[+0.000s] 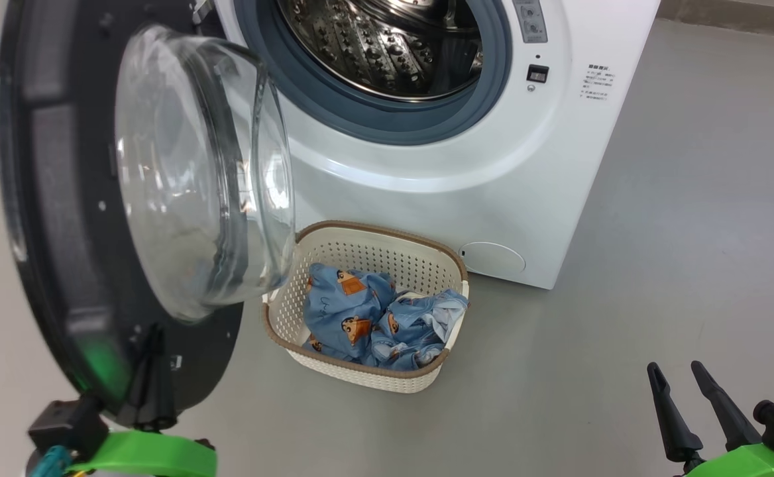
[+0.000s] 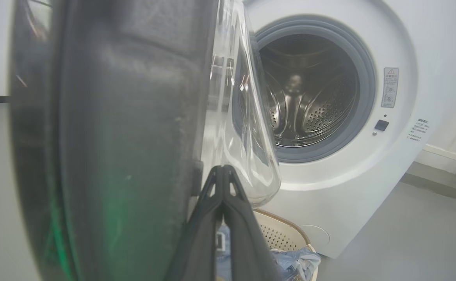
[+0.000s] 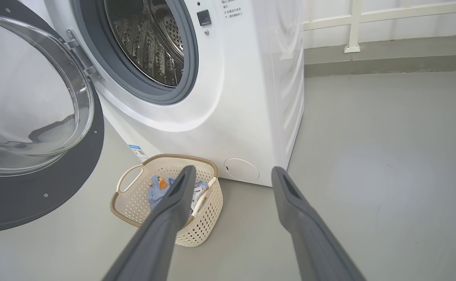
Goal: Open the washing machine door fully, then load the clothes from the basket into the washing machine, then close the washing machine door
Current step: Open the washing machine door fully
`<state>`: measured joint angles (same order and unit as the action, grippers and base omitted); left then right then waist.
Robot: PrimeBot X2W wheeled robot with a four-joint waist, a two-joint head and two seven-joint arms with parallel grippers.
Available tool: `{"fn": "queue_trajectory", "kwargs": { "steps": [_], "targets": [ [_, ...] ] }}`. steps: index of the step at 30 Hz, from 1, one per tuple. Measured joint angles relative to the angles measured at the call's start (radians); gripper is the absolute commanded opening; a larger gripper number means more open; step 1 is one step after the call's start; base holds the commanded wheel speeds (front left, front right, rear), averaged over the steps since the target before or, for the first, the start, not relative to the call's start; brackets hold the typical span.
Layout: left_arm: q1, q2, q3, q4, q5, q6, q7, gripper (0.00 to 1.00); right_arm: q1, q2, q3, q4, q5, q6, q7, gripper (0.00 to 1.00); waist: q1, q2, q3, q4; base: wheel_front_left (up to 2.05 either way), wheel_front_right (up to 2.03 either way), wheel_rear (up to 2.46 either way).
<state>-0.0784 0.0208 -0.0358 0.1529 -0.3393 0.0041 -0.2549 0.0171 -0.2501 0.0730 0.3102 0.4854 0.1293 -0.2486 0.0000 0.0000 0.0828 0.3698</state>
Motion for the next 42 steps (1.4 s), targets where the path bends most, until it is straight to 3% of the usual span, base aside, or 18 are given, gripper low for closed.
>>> {"fn": "queue_trajectory", "kwargs": {
  "steps": [18,42],
  "targets": [
    [-0.055,0.021,0.227,0.11,0.06,-0.032,0.001,0.0,0.001,-0.001,0.0,0.0,0.0,0.0,0.0,1.0,0.0,0.0,0.01,-0.001,0.0,0.0,0.0],
    [-0.281,0.071,0.48,0.333,0.135,-0.076,0.0,0.0,-0.005,-0.031,-0.002,-0.012,0.0,0.0,0.0,1.0,0.0,0.0,0.08,-0.014,0.0,0.0,0.0]
  ]
}}
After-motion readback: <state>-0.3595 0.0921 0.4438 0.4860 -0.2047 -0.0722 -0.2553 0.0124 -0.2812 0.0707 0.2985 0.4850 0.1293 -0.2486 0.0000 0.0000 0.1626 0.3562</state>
